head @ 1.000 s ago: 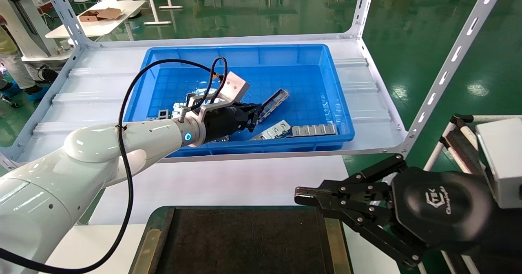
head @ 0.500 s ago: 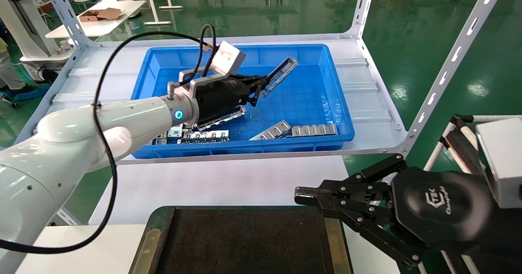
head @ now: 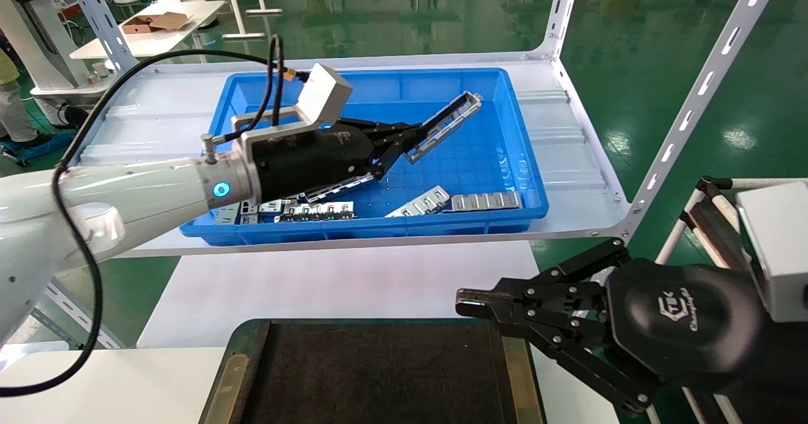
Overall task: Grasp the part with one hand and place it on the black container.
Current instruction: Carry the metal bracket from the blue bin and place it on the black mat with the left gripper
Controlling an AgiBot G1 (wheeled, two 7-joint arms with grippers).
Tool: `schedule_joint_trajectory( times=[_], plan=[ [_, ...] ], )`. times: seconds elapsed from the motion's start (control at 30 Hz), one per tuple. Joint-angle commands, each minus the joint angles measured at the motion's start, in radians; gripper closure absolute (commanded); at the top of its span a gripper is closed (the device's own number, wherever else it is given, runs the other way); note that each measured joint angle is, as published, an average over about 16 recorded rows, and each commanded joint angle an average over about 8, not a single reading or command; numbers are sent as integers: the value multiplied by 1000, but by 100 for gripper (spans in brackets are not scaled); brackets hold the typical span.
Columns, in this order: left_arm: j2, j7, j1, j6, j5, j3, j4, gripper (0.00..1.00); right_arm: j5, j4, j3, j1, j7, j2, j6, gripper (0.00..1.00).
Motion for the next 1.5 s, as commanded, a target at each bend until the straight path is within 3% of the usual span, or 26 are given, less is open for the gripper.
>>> schedule_joint_trajectory(
  times=[0.03, 0.3, 0.6, 0.73, 1.03, 1.5],
  plan=[
    [-19, 5, 5, 57, -7, -3, -3, 100, 0, 0, 0, 0, 0, 0, 0, 100],
    [-122, -8, 103, 149, -48, -18, -164, 100, 0, 0, 0, 0, 0, 0, 0, 100],
    [-287, -73, 299, 120, -83, -9, -553, 100, 0, 0, -1, 0, 0, 0, 0, 100],
    [-360, -105, 387, 21, -83, 1, -723, 100, 0, 0, -1, 0, 0, 0, 0, 100],
    [-494, -199, 571, -328, -61, 40, -1036, 100, 1, 0, -1, 0, 0, 0, 0, 100],
    [-471, -196, 806, -602, -120, 44, -1077, 100, 1, 0, -1, 0, -1, 0, 1, 100]
  ],
)
